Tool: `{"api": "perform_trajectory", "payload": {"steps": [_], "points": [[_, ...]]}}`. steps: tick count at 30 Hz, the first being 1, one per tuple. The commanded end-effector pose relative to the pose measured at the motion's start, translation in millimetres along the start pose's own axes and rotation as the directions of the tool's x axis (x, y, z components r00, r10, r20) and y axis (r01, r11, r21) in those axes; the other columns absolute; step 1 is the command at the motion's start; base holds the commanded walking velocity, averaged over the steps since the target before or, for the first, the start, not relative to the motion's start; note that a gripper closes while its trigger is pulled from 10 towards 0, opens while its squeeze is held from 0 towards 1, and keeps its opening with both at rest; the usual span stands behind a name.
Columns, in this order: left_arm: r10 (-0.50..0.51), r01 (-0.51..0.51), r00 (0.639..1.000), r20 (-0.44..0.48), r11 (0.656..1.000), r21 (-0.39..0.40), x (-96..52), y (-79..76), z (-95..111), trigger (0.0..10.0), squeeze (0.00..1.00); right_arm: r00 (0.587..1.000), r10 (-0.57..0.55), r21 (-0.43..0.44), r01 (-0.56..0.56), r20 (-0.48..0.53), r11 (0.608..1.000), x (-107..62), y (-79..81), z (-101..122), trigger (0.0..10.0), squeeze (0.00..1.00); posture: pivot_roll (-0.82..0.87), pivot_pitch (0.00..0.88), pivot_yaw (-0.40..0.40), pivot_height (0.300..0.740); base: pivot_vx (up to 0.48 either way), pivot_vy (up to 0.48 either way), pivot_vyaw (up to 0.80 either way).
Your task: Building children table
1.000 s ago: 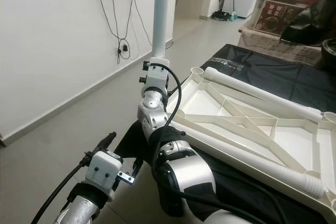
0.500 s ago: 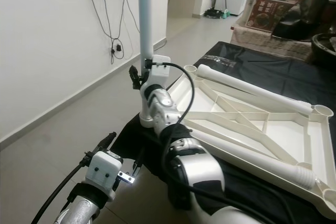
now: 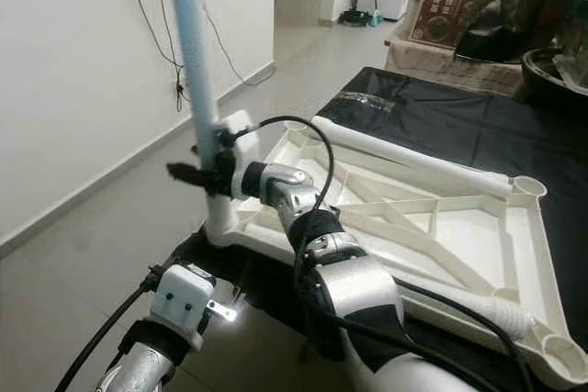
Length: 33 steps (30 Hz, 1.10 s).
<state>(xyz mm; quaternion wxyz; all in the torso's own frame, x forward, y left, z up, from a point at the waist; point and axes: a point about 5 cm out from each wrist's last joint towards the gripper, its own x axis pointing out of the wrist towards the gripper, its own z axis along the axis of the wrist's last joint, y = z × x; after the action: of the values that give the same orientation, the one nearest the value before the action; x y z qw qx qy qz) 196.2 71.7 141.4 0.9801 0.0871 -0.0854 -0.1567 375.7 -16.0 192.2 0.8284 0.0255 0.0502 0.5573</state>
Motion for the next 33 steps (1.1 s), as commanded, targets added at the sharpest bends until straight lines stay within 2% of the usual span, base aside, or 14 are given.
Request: {"api": "perform_trajectory", "payload": {"steps": [1, 3, 4, 15, 16, 17, 18, 19, 20, 22, 24, 28, 32, 33], "points": [[-0.002, 0.002, 1.0, -0.003, 1.0, 0.001, -1.7, -2.2, 0, 10.0, 0.0, 0.993, 0.066, -0.023, -0.068, -0.097, 0.997, 11.8, 13.0, -12, 2.5, 0.0, 0.08, 0.022, -0.046, 0.74, 0.0, 0.0, 0.0], [-0.002, 0.002, 1.0, -0.003, 1.0, 0.001, -1.7, -2.2, 0, 10.0, 0.0, 0.993, 0.066, -0.023, -0.068, -0.097, 0.997, 11.8, 13.0, -12, 2.5, 0.0, 0.08, 0.022, -0.046, 0.74, 0.0, 0.0, 0.0], [-0.002, 0.002, 1.0, -0.004, 1.0, 0.001, -1.9, -2.0, -1, 10.0, 0.0, 0.992, 0.043, -0.033, -0.047, -0.115, 0.998, 13.8, 14.1, -16, 0.0, 0.0, 0.08, 0.022, -0.046, 0.74, 0.0, 0.0, 0.0], [0.002, -0.002, 1.0, -0.005, 1.0, 0.002, -2.2, -2.3, -1, 10.0, 0.0, 0.868, -0.492, -0.017, 0.492, -0.073, 0.871, 6.1, -15.1, -11, 0.0, 0.0, 0.09, 0.024, -0.049, 0.74, 0.0, 0.0, 0.0], [0.0, 0.0, 1.0, -0.006, 1.0, 0.002, -1.7, -2.6, -1, 10.0, 0.0, 0.629, -0.775, 0.028, 0.777, -0.059, 0.629, -20.3, -39.2, -12, 0.0, 0.0, 0.07, 0.023, -0.046, 0.74, 0.0, 0.0, 0.0], [0.0, 0.0, 1.0, -0.006, 1.0, 0.002, -1.7, -2.6, -1, 10.0, 0.0, 0.629, -0.775, 0.028, 0.777, -0.059, 0.629, -20.3, -39.2, -12, 0.0, 0.0, 0.07, 0.023, -0.046, 0.74, 0.0, 0.0, 0.0], [-0.001, 0.001, 1.0, -0.006, 1.0, 0.002, -1.5, -2.9, -1, 10.0, 0.0, 0.505, -0.861, 0.052, 0.863, -0.057, 0.503, -32.9, -47.4, -13, 0.0, 0.0, 0.07, 0.023, -0.046, 0.74, 0.0, 0.0, 0.0], [-0.001, 0.001, 1.0, -0.006, 1.0, 0.002, -1.5, -2.9, -1, 10.0, 0.0, 0.505, -0.861, 0.052, 0.863, -0.057, 0.503, -32.9, -47.4, -13, 0.0, 0.0, 0.07, 0.023, -0.046, 0.74, 0.0, 0.0, 0.0], [-0.003, 0.003, 1.0, -0.007, 1.0, 0.002, -1.3, -3.0, -1, 10.0, 0.0, 0.389, -0.92, 0.083, 0.92, -0.054, 0.384, -43.7, -52.9, -14, 0.0, 0.0, 0.07, 0.024, -0.044, 0.74, 0.0, 0.0, 0.0], [-0.004, 0.004, 1.0, -0.007, 1.0, 0.002, -1.2, -2.9, -1, 10.0, 0.0, 0.289, -0.956, 0.113, 0.953, -0.051, 0.282, -51.8, -55.8, -14, 0.0, 0.0, 0.07, 0.022, -0.042, 0.74, 0.0, 0.0, 0.0], [-0.004, 0.004, 1.0, -0.007, 1.0, 0.002, -1.2, -2.9, -1, 10.0, 0.0, 0.289, -0.956, 0.113, 0.953, -0.051, 0.282, -51.8, -55.8, -14, 0.0, 0.0, 0.07, 0.022, -0.042, 0.74, 0.0, 0.0, 0.0], [-0.008, 0.008, 1.0, -0.006, 1.0, 0.004, -0.6, -2.6, -1, 10.0, 0.0, 0.14, -0.987, 0.227, 0.967, -0.08, 0.119, -49.8, -49.7, -17, 0.0, 0.0, 0.08, 0.018, -0.043, 0.74, 0.0, 0.0, 0.0], [-0.009, 0.009, 1.0, -0.007, 1.0, 0.006, -0.2, -2.4, -1, 10.0, 0.0, 0.138, -0.986, 0.251, 0.961, -0.09, 0.111, -38.2, -41.1, -17, 0.0, 0.0, 0.08, 0.018, -0.043, 0.74, 0.0, 0.0, 0.0], [-0.009, 0.009, 1.0, -0.006, 1.0, 0.006, -0.2, -2.3, -1, 10.0, 0.0, 0.164, -0.983, 0.254, 0.957, -0.077, 0.14, -31.4, -36.8, -16, 2.7, 0.0, 0.08, 0.018, -0.043, 0.74, 0.0, 0.0, 0.0]]}}
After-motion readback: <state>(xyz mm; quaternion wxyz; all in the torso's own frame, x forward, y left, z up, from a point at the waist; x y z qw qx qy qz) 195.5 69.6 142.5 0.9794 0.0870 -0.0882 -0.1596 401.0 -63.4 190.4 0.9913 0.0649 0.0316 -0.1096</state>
